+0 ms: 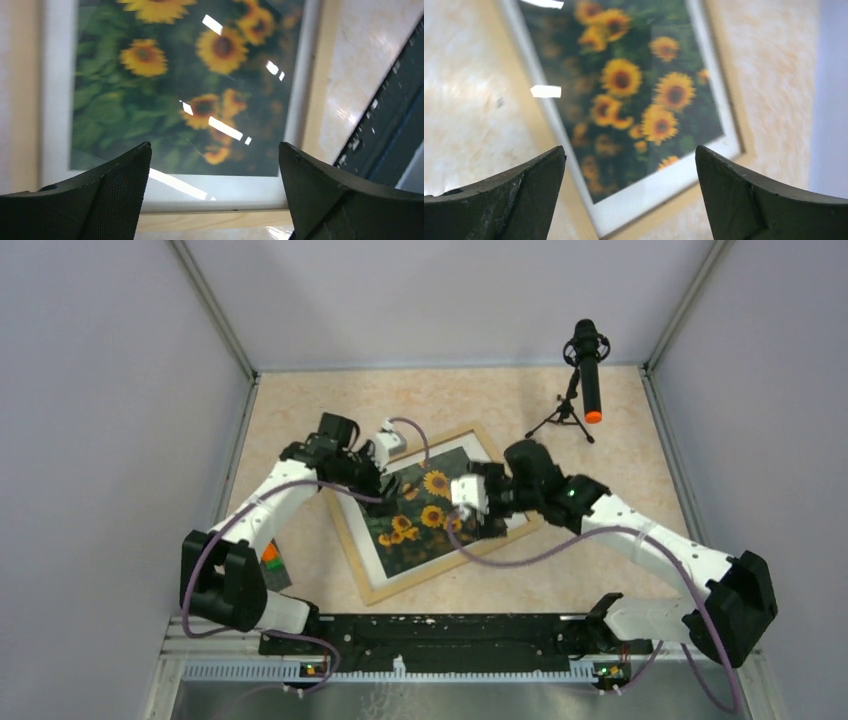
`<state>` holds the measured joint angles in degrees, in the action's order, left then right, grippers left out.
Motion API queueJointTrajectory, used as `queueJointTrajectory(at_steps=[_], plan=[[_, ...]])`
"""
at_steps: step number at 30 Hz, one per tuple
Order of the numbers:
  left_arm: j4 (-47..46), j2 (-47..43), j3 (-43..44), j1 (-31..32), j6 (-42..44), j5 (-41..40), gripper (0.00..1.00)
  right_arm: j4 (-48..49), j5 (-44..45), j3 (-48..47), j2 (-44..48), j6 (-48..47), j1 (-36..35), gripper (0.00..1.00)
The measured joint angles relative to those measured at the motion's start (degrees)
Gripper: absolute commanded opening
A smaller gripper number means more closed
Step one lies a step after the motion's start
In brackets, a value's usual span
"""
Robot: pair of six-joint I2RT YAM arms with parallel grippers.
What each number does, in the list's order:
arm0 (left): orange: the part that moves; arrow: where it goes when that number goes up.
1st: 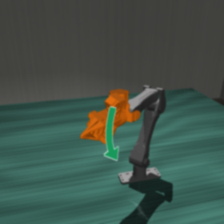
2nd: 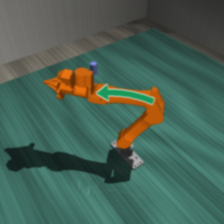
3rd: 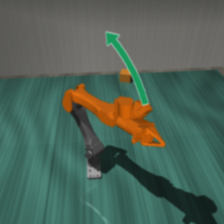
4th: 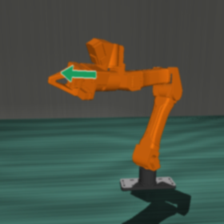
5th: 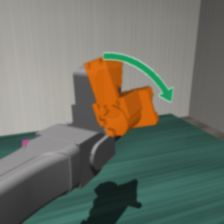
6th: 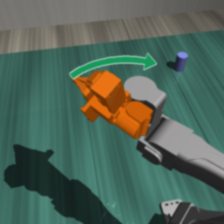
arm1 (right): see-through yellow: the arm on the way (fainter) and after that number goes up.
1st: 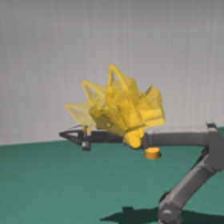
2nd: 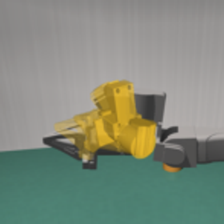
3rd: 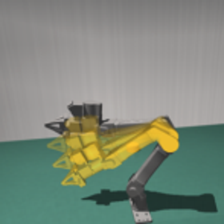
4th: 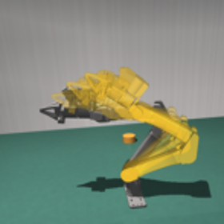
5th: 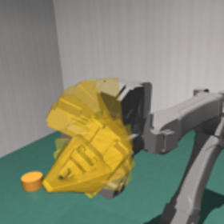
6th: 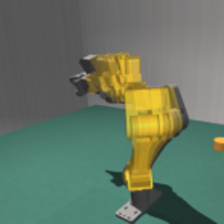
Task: Take the photo out of the frame
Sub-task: Turn over the photo frame at the center of the board, then adjust the photo frame at the center of the board.
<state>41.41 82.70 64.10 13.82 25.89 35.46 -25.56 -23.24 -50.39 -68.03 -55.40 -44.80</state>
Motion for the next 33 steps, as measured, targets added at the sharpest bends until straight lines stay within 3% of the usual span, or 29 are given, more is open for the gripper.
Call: queueJointTrajectory(at_steps=[6, 13, 23, 33], plan=[[-1.5, -7.9, -11.5, 14.2, 4.6, -3.1, 0.99, -2.8, -0.1, -21.4, -7.1, 20.8, 11.4, 0.99], [-7.0, -10.1, -18.3, 30.2, 7.6, -11.9, 0.99, -5.5, 3.4, -38.4, -22.7, 38.9, 14.5, 0.99], [-14.2, -6.8, -23.3, 41.0, 9.9, -21.6, 0.99, -6.9, 6.7, -59.2, -47.4, 47.6, 15.5, 0.98], [-22.4, -1.8, -24.0, 45.0, 7.4, -30.0, 0.99, -5.4, 9.3, -76.0, -67.9, 45.3, 15.7, 0.93]])
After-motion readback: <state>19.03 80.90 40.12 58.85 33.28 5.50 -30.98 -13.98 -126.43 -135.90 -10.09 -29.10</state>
